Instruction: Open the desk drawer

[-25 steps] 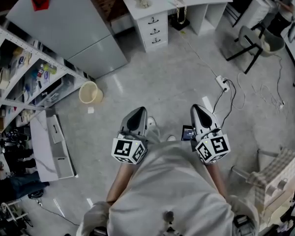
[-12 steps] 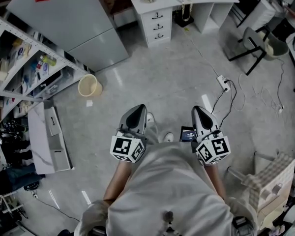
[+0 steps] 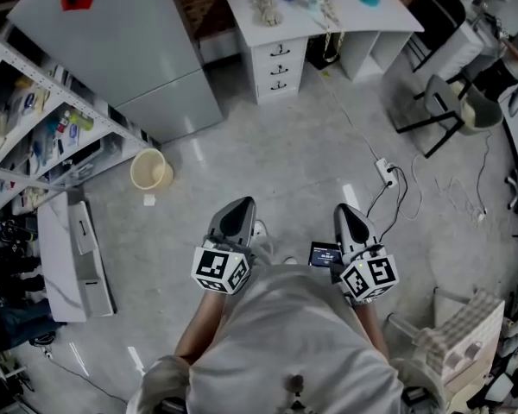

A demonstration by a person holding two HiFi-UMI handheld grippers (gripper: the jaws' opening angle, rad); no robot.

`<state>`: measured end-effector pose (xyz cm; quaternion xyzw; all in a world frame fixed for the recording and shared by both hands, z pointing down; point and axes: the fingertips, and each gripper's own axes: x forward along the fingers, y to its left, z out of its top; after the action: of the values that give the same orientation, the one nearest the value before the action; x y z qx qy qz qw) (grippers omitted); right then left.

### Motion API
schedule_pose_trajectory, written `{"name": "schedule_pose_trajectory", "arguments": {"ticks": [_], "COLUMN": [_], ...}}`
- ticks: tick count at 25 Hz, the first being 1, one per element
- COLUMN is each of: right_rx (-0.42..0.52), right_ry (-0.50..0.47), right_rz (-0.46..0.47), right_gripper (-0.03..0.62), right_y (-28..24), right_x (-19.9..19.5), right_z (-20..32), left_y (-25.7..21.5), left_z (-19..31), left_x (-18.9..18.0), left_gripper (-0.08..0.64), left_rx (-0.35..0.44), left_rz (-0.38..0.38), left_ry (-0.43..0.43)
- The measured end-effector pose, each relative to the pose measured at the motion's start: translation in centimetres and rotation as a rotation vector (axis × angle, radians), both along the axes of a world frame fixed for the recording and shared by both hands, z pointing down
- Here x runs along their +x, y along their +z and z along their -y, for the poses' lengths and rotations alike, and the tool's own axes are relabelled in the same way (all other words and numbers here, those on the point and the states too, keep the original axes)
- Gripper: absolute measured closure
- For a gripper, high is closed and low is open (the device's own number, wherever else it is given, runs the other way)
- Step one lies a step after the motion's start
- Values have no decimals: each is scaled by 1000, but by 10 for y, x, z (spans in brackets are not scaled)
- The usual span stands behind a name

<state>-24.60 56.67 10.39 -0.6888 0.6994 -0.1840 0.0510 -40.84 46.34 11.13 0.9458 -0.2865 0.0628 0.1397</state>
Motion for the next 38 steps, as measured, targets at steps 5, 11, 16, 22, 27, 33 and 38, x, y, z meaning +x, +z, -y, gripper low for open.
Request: {"name": "schedule_pose_trajectory", "arguments": {"ticks": [5,11,16,22,27,33,38], "right_rx": [-20,5,14,16,17,16,12], "right_ry": [67,135,148,133,107,48,-18], "right_rz": [-53,-58,-61,-48,-39,-27,-31], "right_gripper": [566,566,566,566,566,566,566], "right_y": [-7,-13,-14,-12,-7,-5,-5], "right_x": [6,7,4,12,31,74,121], "right_z": [46,82,107,132,154,191,232], "left_y": [-4,-7,-12,-8,-5,-4,-7], "left_z": [52,97,123,140,157,184,212], "left_x": [12,17,13,20,36,78,124], "left_gripper": [552,552,552,552,552,552,552], "left_rx": [9,38,42,22,24,27,37], "left_rz": [-29,-39,-52,-50,-37,-24,-11], "left_ry": [58,110,108,97,77,33,-6]}}
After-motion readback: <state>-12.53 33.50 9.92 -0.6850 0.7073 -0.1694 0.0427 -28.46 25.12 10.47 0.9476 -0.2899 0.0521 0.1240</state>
